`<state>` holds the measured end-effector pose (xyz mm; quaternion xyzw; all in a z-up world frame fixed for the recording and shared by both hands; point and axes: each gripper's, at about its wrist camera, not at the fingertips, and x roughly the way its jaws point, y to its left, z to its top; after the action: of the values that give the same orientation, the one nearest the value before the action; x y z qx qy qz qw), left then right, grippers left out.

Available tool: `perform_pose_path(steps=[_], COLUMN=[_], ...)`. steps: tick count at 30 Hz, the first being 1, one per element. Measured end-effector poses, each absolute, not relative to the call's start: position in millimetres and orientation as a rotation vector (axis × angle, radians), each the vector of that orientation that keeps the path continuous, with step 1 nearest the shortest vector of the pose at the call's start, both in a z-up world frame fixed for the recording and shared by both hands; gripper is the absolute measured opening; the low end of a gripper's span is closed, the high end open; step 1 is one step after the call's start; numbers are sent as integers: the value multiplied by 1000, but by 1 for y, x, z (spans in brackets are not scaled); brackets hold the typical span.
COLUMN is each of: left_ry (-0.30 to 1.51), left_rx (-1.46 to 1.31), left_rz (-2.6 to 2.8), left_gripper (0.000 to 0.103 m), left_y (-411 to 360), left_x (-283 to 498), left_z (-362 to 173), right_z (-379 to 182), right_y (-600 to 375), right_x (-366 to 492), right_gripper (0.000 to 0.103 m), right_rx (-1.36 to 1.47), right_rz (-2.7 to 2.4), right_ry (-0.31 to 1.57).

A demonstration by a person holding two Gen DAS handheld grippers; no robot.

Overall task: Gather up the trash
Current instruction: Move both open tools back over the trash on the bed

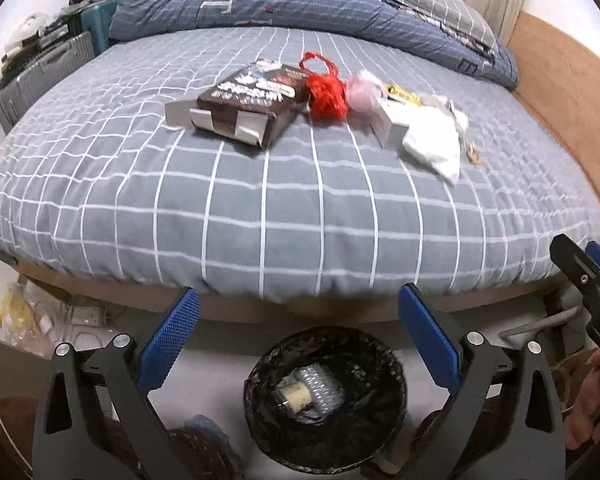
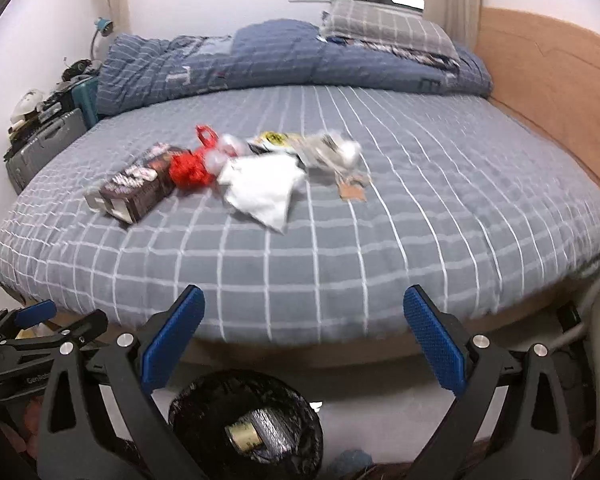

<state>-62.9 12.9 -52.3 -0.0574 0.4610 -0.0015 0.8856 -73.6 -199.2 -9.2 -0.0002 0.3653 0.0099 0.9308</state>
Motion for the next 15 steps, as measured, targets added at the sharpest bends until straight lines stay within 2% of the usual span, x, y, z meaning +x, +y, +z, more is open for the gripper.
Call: perform_pose_path(steps=[15], left_ry=[871], left_rx=[-88], left_rz=[52], left_gripper=[97], left_y=[58], left_x=[44], left_z=[-24], right_z=[3], right_y=[-172], right_x=[27], right_gripper=[96], right_rx=[-82], right_rz=[85], right_ry=[731])
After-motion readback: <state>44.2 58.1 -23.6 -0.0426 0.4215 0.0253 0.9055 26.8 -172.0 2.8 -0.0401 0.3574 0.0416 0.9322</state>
